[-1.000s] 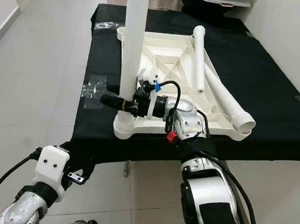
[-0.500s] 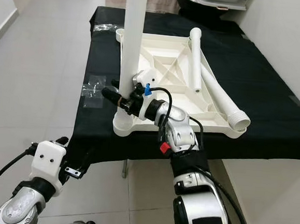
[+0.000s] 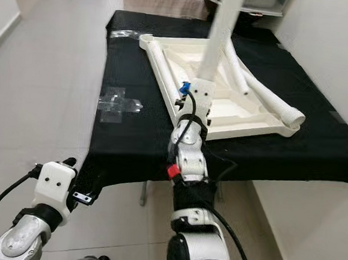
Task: Building children table
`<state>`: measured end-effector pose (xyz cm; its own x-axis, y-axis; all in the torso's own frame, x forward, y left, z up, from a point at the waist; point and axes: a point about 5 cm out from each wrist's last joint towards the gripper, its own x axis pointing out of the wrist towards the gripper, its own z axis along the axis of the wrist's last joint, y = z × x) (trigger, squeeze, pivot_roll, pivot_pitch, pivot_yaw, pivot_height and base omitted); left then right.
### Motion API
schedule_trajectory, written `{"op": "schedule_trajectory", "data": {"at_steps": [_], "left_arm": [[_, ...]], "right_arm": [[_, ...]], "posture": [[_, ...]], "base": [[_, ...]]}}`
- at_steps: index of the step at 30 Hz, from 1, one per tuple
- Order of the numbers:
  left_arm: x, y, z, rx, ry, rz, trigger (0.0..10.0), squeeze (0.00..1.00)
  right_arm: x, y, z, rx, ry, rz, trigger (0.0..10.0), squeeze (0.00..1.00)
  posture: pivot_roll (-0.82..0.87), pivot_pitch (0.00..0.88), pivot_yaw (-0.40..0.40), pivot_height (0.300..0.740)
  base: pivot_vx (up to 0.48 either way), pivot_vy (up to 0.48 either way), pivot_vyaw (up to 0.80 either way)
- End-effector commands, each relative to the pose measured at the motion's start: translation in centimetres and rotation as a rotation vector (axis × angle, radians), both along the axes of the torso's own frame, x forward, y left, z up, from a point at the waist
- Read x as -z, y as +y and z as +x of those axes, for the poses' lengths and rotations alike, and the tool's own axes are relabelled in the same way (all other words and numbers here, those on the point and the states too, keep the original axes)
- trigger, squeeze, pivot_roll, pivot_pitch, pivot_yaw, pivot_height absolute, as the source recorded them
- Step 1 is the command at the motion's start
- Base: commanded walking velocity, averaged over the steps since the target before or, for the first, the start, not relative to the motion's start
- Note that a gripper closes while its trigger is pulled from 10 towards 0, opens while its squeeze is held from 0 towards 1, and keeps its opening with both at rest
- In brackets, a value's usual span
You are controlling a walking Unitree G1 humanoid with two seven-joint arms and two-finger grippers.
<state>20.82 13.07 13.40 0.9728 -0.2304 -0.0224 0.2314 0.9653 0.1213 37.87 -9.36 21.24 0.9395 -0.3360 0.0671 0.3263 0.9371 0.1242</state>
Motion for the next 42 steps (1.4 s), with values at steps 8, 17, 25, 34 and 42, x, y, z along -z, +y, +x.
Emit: {"op": "schedule_trajectory", "data": {"at_steps": [8, 17, 25, 34, 42], "left_arm": [[0.6, -0.2, -0.2, 0.014, 0.023, 0.012, 10.0, 0.0], [0.6, -0.3, -0.1, 0.01, 0.022, 0.008, 10.0, 0.0], [0.4, -0.3, 0.0, 0.007, 0.016, 0.006, 10.0, 0.0], [0.4, -0.3, -0.1, 0.002, 0.017, 0.01, 10.0, 0.0], [0.5, -0.2, -0.3, 0.001, 0.022, 0.006, 10.0, 0.0]], "right_arm": [[-0.2, 3.9, -0.3, -0.186, -0.044, 0.015, 10.0, 1.0], [-0.7, 1.8, 0.3, -0.6, -0.179, 0.087, 10.0, 0.0], [0.5, 0.0, -0.2, -1.17, -0.11, 0.087, 10.0, 0.0], [0.2, 0.4, -0.3, -1.51, -0.053, -0.053, 10.0, 0.0], [-1.0, 1.9, 0.3, -1.57, -0.027, -0.179, 10.0, 0.0]], "posture": [[0.13, 0.16, -0.114, 0.74], [0.13, 0.164, -0.114, 0.74], [0.14, 0.163, -0.115, 0.74], [0.15, 0.168, -0.12, 0.74], [0.15, 0.168, -0.122, 0.74]], "base": [[0.0, 0.0, 0.0], [0.0, 0.0, 0.0], [0.0, 0.0, 0.0], [0.0, 0.0, 0.0], [0.0, 0.0, 0.0]]}}
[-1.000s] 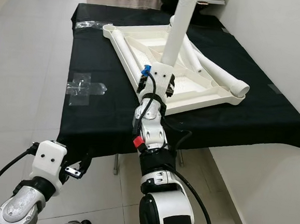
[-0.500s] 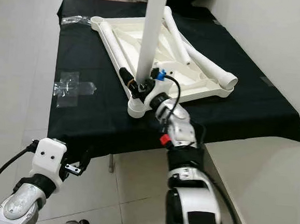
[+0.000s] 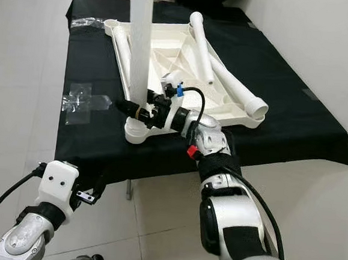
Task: Building children table
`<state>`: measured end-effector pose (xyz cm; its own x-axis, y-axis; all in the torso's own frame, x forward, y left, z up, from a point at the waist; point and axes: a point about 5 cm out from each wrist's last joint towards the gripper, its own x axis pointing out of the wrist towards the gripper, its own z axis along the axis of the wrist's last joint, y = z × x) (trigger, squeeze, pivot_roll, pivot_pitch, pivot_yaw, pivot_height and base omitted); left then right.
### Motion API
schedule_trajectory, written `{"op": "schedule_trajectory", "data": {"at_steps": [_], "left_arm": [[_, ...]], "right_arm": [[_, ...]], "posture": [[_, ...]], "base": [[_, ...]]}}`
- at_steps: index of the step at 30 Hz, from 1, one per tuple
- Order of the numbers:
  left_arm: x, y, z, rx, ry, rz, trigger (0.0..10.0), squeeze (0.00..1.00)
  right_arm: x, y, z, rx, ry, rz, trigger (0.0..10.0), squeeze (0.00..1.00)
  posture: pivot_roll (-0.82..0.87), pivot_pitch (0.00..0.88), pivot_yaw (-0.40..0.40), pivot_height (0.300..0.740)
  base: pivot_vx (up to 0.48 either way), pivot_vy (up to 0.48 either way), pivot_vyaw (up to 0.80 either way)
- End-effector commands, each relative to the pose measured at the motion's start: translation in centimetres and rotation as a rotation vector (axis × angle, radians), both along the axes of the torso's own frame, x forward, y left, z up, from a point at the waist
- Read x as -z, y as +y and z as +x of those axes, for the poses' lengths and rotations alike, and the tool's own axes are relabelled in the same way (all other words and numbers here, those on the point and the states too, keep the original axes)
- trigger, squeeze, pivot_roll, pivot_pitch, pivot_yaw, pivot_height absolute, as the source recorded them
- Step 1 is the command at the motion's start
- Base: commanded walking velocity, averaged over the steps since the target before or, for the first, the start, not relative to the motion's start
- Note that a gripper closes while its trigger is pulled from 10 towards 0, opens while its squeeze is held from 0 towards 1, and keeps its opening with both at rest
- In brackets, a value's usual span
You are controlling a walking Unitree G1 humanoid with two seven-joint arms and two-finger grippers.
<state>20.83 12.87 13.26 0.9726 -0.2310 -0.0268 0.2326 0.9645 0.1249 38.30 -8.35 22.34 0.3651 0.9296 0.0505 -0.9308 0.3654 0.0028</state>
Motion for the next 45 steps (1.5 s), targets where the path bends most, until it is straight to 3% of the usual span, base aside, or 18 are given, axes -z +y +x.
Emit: {"op": "schedule_trajectory", "data": {"at_steps": [1, 8, 9, 10, 11, 19, 23, 25, 28, 30, 33, 34, 35, 39, 40, 41, 44, 45], "left_arm": [[0.3, 0.0, -0.3, 0.001, 0.019, 0.002, 10.0, 0.0], [0.4, 0.0, -0.5, 0.001, 0.024, 0.004, 10.0, 0.0], [0.5, -0.1, -0.6, 0.001, 0.026, 0.003, 10.0, 0.0], [0.5, -0.1, -0.6, 0.001, 0.026, 0.003, 10.0, 0.0], [0.5, -0.1, -0.6, 0.002, 0.026, 0.004, 10.0, 0.0], [0.6, -0.2, -0.6, 0.006, 0.027, 0.003, 10.0, 0.0], [0.8, -0.4, -0.5, 0.013, 0.031, 0.001, 10.0, 0.0], [0.8, -0.4, -0.5, 0.013, 0.031, 0.001, 10.0, 0.0], [0.8, -0.4, -0.5, 0.016, 0.029, 0.001, 10.0, 0.0], [0.8, -0.4, -0.5, 0.016, 0.029, 0.001, 10.0, 0.0], [0.8, -0.3, -0.5, 0.018, 0.028, 0.001, 10.0, 0.0], [0.8, -0.3, -0.5, 0.018, 0.028, 0.001, 10.0, 0.0], [0.8, -0.3, -0.5, 0.018, 0.028, 0.001, 10.0, 0.0], [0.9, -0.3, -0.4, 0.017, 0.028, 0.001, 10.0, 0.0], [0.8, -0.4, -0.3, 0.017, 0.027, 0.003, 10.0, 0.0], [0.8, -0.4, -0.3, 0.018, 0.024, 0.003, 10.0, 0.0], [0.7, -0.4, -0.2, 0.021, 0.02, 0.001, 10.0, 0.0], [0.6, -0.5, -0.3, 0.029, 0.014, -0.014, 10.0, 0.0]], "right_arm": [[-0.1, 1.1, -0.1, -0.032, -0.041, -0.06, 10.0, 0.0], [-0.2, 1.4, 0.2, -0.017, -0.071, -0.113, 10.0, 0.0], [-0.2, 1.5, 0.2, -0.04, -0.061, -0.107, 4.8, 0.0], [-0.2, 1.5, 0.2, -0.04, -0.061, -0.107, 4.8, 0.0], [-0.3, 1.6, 0.2, -0.037, -0.062, -0.104, 0.0, 0.0], [-0.8, 1.8, 1.1, 0.142, -0.068, -0.032, 0.0, 0.0], [-0.3, 0.7, 2.1, 0.493, -0.059, 0.044, 0.0, 0.0], [-0.3, 0.7, 2.1, 0.493, -0.059, 0.044, 0.0, 0.0], [0.9, -0.4, 2.4, 0.781, -0.071, -0.008, 0.0, 0.0], [0.9, -0.4, 2.4, 0.781, -0.071, -0.008, 0.0, 0.0], [2.2, -2.3, 2.1, 1.156, -0.031, -0.032, 0.0, 0.0], [2.2, -2.3, 2.1, 1.156, -0.031, -0.032, 0.0, 0.0], [2.4, -2.7, 1.3, 1.336, -0.02, -0.006, 0.0, 0.0], [2.5, -2.5, 0.6, 1.44, -0.007, 0.019, 0.0, 0.0], [2.5, -1.8, 0.2, 1.486, 0.022, 0.055, 4.4, 0.0], [2.3, -0.6, 0.2, 1.449, 0.038, 0.116, 10.0, 0.0], [1.8, 0.6, 0.2, 1.376, 0.03, 0.183, 10.0, 0.0], [1.2, 0.6, 0.2, 1.325, -0.034, 0.227, 10.0, 0.98]], "posture": [[0.15, 0.168, -0.122, 0.74], [0.16, 0.155, -0.126, 0.74], [0.16, 0.154, -0.124, 0.74], [0.16, 0.154, -0.124, 0.74], [0.16, 0.154, -0.124, 0.74], [0.16, 0.139, -0.127, 0.74], [0.16, 0.125, -0.127, 0.74], [0.16, 0.125, -0.127, 0.74], [0.15, 0.122, -0.125, 0.74], [0.15, 0.122, -0.125, 0.74], [0.14, 0.123, -0.124, 0.74], [0.14, 0.123, -0.124, 0.74], [0.14, 0.123, -0.124, 0.74], [0.15, 0.12, -0.121, 0.74], [0.15, 0.121, -0.12, 0.74], [0.15, 0.121, -0.119, 0.74], [0.15, 0.121, -0.119, 0.74], [0.14, 0.123, -0.117, 0.74]], "base": [[0.0, 0.0, 0.0], [0.0, 0.0, 0.0], [0.0, 0.0, 0.0], [0.0, 0.0, 0.0], [0.0, 0.0, 0.0], [0.0, 0.0, 0.0], [0.0, 0.0, 0.0], [0.0, 0.0, 0.0], [0.0, 0.0, 0.0], [0.0, 0.0, 0.0], [0.0, 0.0, 0.0], [0.0, 0.0, 0.0], [0.0, 0.0, 0.0], [0.0, 0.0, 0.0], [0.0, 0.0, 0.0], [0.0, 0.0, 0.0], [0.0, 0.0, 0.0], [0.0, 0.0, 0.0]]}}
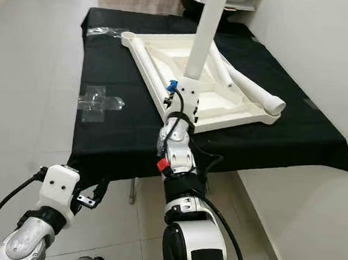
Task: Building children table
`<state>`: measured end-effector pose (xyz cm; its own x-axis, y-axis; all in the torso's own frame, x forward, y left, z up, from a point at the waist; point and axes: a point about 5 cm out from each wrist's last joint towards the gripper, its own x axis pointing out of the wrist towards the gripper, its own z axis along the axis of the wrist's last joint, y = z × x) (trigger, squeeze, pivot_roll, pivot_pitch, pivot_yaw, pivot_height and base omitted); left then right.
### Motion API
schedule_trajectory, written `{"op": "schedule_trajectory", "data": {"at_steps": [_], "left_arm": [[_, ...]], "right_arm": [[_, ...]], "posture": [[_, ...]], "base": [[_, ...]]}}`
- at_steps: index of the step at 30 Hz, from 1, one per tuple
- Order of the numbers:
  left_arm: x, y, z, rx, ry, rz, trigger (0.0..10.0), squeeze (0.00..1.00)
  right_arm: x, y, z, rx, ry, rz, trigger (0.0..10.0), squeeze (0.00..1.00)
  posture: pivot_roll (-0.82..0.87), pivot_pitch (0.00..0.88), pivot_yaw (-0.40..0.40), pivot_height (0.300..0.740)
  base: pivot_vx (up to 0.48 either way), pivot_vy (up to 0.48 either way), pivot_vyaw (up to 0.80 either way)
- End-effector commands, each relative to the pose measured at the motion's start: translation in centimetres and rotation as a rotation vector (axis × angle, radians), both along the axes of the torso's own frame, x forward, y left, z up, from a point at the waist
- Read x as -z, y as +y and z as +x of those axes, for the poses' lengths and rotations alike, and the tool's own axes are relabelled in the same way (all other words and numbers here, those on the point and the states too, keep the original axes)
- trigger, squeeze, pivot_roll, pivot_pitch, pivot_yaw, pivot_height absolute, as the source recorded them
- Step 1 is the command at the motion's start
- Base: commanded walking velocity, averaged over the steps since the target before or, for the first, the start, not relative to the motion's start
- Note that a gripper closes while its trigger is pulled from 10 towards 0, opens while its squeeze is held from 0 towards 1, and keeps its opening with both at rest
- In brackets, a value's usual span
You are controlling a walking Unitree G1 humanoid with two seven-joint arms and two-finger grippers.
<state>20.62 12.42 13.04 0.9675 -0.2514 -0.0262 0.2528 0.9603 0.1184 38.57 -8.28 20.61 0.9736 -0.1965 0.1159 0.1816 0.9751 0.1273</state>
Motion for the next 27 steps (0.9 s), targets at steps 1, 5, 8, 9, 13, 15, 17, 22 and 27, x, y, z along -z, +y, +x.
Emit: {"op": "schedule_trajectory", "data": {"at_steps": [1, 5, 8, 9, 13, 15, 17, 22, 27], "left_arm": [[0.4, -0.1, 0.0, 0.008, 0.013, -0.007, 10.0, 0.0], [-0.1, -0.3, 0.0, 0.023, -0.009, -0.052, 10.0, 0.0], [0.0, -0.6, -0.1, 0.036, -0.007, -0.048, 10.0, 0.0], [0.3, -0.6, -0.1, 0.039, 0.005, -0.048, 10.0, 0.0], [0.5, -0.5, 0.0, 0.041, 0.017, -0.053, 10.0, 0.0], [0.6, -0.5, 0.1, 0.042, 0.018, -0.051, 10.0, 0.0], [0.6, -0.5, 0.1, 0.044, 0.017, -0.05, 10.0, 0.0], [0.6, -0.5, 0.1, 0.042, 0.013, -0.047, 10.0, 0.0], [0.6, -0.4, 0.0, 0.038, 0.012, -0.047, 10.0, 0.0]], "right_arm": [[-0.5, 0.5, 0.0, -0.052, -0.074, 0.029, 10.0, 0.98], [-1.5, -0.5, 0.0, -0.211, -0.21, -0.03, 10.0, 1.0], [-1.7, -0.3, 0.0, -0.334, -0.231, -0.1, 10.0, 1.0], [-1.6, 0.3, -0.4, -0.501, -0.232, -0.077, 10.0, 0.0], [-0.8, 0.4, -0.7, -0.776, -0.156, -0.064, 10.0, 0.0], [-0.6, 0.0, -1.0, -0.963, -0.116, -0.059, 10.0, 0.0], [-0.6, -0.1, -1.1, -1.038, -0.124, -0.071, 10.0, 0.0], [-0.9, -0.7, -1.7, -1.33, -0.112, -0.07, 10.0, 0.0], [-2.9, -0.6, -2.0, -1.602, -0.139, -0.043, 10.0, 0.0]], "posture": [[0.14, 0.123, -0.117, 0.74], [0.14, 0.124, -0.114, 0.74], [0.14, 0.123, -0.116, 0.74], [0.14, 0.123, -0.116, 0.74], [0.14, 0.122, -0.116, 0.74], [0.14, 0.122, -0.116, 0.74], [0.14, 0.122, -0.116, 0.74], [0.15, 0.122, -0.12, 0.74], [0.15, 0.127, -0.128, 0.74]], "base": [[0.0, 0.0, 0.0], [0.0, 0.0, 0.0], [0.0, 0.0, 0.0], [0.0, 0.0, 0.0], [0.0, 0.0, 0.0], [0.0, 0.0, 0.0], [0.0, 0.0, 0.0], [0.0, 0.0, 0.0], [0.0, 0.0, 0.0]]}}
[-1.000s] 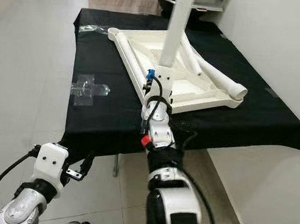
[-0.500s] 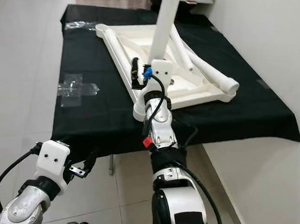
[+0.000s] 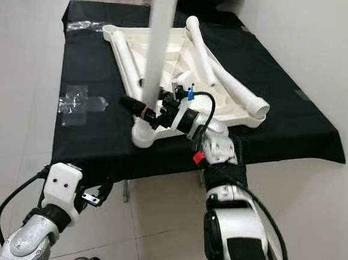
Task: Building children table
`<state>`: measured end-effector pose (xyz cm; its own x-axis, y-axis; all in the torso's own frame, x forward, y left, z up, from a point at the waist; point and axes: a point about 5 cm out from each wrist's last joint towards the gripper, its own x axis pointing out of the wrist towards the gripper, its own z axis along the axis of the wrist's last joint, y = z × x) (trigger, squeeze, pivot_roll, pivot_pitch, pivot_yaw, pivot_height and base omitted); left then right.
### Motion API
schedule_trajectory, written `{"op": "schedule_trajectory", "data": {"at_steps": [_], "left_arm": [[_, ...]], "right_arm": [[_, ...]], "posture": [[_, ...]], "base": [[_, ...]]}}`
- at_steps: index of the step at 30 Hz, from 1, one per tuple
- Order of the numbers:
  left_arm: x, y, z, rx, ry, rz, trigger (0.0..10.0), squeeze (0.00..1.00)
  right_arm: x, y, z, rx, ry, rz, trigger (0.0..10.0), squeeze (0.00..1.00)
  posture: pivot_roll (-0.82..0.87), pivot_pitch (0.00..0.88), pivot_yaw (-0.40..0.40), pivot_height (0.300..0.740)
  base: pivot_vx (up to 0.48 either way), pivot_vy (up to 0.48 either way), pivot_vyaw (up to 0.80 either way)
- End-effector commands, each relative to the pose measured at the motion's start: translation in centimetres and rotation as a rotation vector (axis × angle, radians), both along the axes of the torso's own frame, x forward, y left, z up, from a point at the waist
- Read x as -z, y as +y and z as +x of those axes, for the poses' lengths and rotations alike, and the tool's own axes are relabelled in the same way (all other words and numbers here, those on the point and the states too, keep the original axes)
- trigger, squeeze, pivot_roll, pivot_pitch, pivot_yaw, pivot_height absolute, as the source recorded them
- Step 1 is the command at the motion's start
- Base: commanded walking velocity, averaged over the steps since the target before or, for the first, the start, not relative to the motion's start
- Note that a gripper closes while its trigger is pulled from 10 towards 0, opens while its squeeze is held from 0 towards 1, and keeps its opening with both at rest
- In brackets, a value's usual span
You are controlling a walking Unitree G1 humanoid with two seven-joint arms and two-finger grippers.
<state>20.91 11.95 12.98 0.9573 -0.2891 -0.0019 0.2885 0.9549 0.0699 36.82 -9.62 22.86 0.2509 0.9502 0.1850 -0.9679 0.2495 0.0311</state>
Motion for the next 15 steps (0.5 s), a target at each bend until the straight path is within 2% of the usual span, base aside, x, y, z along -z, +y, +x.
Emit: {"op": "schedule_trajectory", "data": {"at_steps": [1, 4, 6, 7, 9, 13, 14, 15], "left_arm": [[0.6, 0.1, -0.2, 0.001, 0.023, 0.007, 10.0, 0.0], [0.6, 0.1, -0.3, 0.002, 0.024, 0.008, 10.0, 0.0], [0.6, 0.1, -0.3, 0.0, 0.024, 0.008, 10.0, 0.0], [0.6, 0.1, -0.3, 0.0, 0.024, 0.008, 10.0, 0.0], [0.6, 0.1, -0.3, -0.001, 0.024, 0.008, 10.0, 0.0], [0.6, 0.1, -0.3, -0.001, 0.025, 0.008, 10.0, 0.0], [0.6, 0.1, -0.3, 0.001, 0.025, 0.008, 10.0, 0.0], [0.6, 0.0, -0.3, 0.002, 0.025, 0.011, 10.0, 0.0]], "right_arm": [[-0.7, 1.0, -0.2, -0.132, -0.009, -0.017, 10.0, 0.0], [-0.5, 1.3, -0.1, -0.139, -0.01, -0.051, 10.0, 0.0], [0.4, 2.0, 0.1, -0.122, -0.013, -0.146, 10.0, 0.0], [0.4, 2.0, 0.1, -0.122, -0.013, -0.146, 10.0, 0.0], [1.0, 2.3, 0.3, -0.085, -0.016, -0.216, 10.0, 0.0], [1.3, 2.6, 0.5, -0.061, -0.01, -0.249, 10.0, 0.0], [1.3, 2.8, 0.3, -0.079, -0.003, -0.242, 0.0, 0.0], [1.2, 3.0, 0.3, -0.082, -0.026, -0.237, 0.0, 0.0]], "posture": [[0.15, 0.127, -0.128, 0.74], [0.15, 0.129, -0.127, 0.74], [0.16, 0.132, -0.131, 0.74], [0.16, 0.132, -0.131, 0.74], [0.15, 0.133, -0.132, 0.74], [0.15, 0.135, -0.131, 0.74], [0.15, 0.134, -0.131, 0.74], [0.15, 0.134, -0.131, 0.74]], "base": [[0.0, 0.0, 0.0], [0.0, 0.0, 0.0], [0.0, 0.0, 0.0], [0.0, 0.0, 0.0], [0.0, 0.0, 0.0], [0.0, 0.0, 0.0], [0.0, 0.0, 0.0], [0.0, 0.0, 0.0]]}}
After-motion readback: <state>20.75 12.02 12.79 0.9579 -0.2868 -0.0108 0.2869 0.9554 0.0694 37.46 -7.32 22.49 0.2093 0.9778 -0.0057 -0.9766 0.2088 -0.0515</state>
